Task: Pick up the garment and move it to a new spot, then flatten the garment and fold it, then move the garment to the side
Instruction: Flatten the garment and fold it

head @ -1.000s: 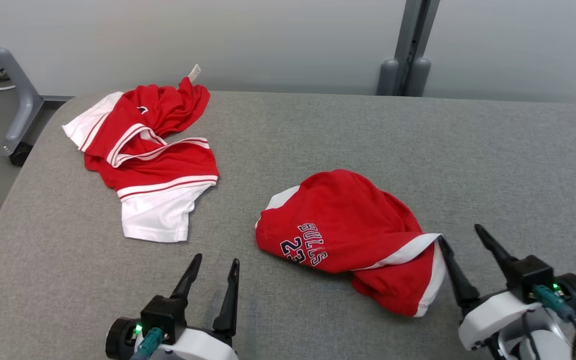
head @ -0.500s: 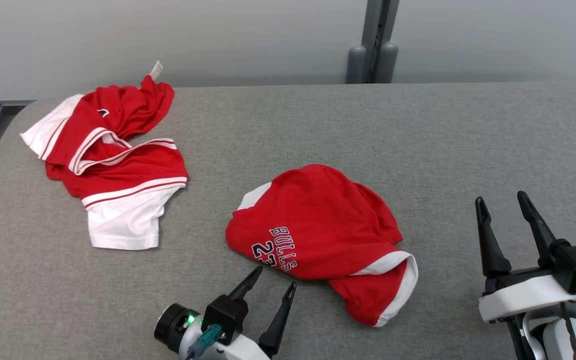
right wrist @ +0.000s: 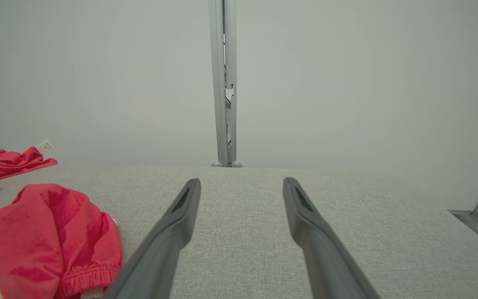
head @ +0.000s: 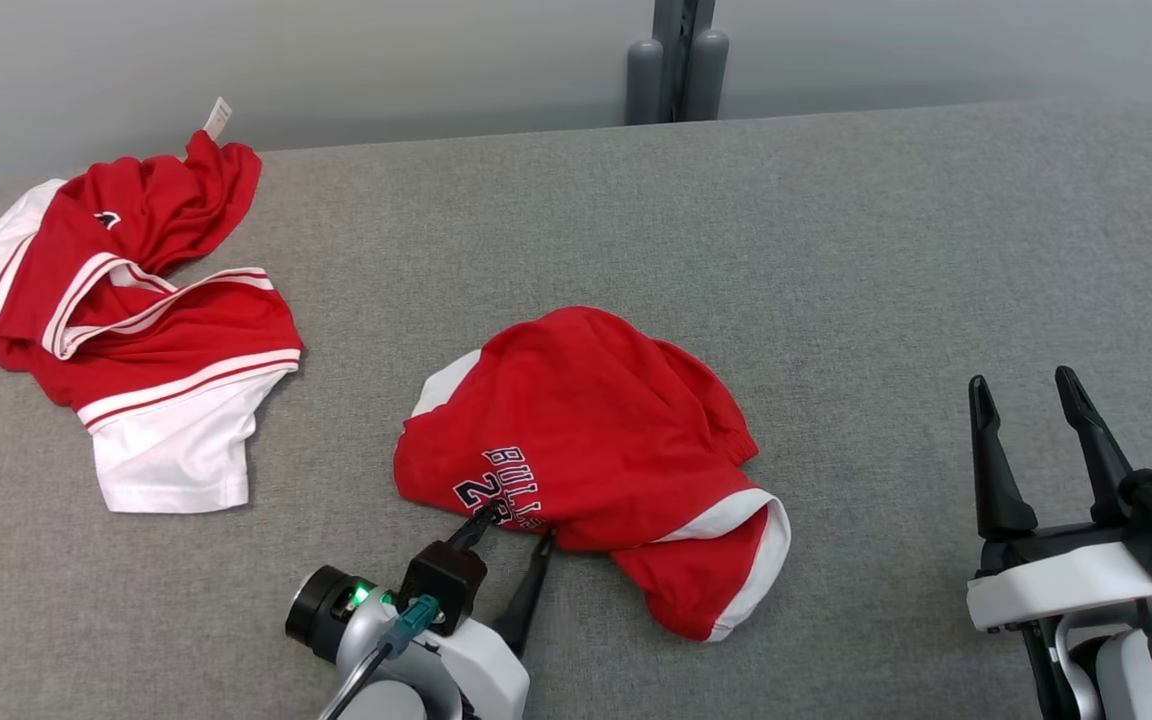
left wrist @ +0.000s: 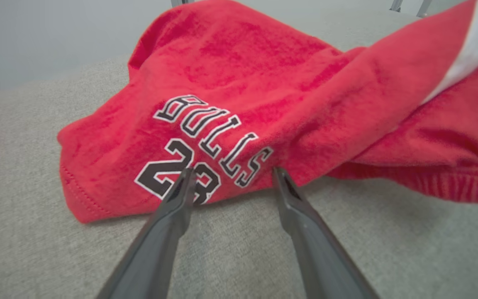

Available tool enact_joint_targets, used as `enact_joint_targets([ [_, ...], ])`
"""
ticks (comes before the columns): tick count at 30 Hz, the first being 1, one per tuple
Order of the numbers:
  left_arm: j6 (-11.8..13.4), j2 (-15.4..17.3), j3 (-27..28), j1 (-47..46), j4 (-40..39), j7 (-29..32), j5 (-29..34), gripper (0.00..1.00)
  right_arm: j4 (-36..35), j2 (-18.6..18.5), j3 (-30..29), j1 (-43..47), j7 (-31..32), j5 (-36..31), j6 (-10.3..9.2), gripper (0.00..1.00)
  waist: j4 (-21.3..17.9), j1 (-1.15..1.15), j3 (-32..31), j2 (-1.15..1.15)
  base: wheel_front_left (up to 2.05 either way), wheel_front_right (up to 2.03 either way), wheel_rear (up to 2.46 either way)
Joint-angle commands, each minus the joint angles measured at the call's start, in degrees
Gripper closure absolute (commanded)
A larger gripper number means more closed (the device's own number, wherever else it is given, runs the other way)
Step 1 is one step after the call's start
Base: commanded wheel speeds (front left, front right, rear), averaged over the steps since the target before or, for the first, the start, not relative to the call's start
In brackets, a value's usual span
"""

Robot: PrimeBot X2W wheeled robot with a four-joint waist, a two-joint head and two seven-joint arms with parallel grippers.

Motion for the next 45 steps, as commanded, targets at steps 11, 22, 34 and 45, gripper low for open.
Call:
enact_joint_targets([
  [11,-0.3,0.3,4.2,0.0,-6.0,0.0,2.2,1.0,-0.9,0.3,-1.3,0.4,-0.3,0.1,0.01,0.0,1.7,0.0,0.0,0.0,0.0,0.0,0.0],
  [22,-2.2,1.4,6.4,-4.1,-13.3,0.0,6.3,1.0,-0.3,0.3,0.1,-0.3,-0.3,0.3,0.01,0.0,2.5,0.0,-0.3,0.0,0.0,0.0,0.0],
  [34,-4.6,1.8,4.1,-18.9,3.4,0.0,9.7,1.0,1.4,0.3,5.4,-1.9,-0.2,1.1,0.01,0.0,-5.5,0.0,3.3,0.0,0.0,0.0,0.0],
  [45,-4.5,1.3,3.6,-24.1,16.1,0.0,8.7,0.35,1.8,0.3,7.7,-2.0,-0.2,2.4,0.01,0.0,-9.3,0.0,5.3,0.0,0.0,0.0,0.0],
])
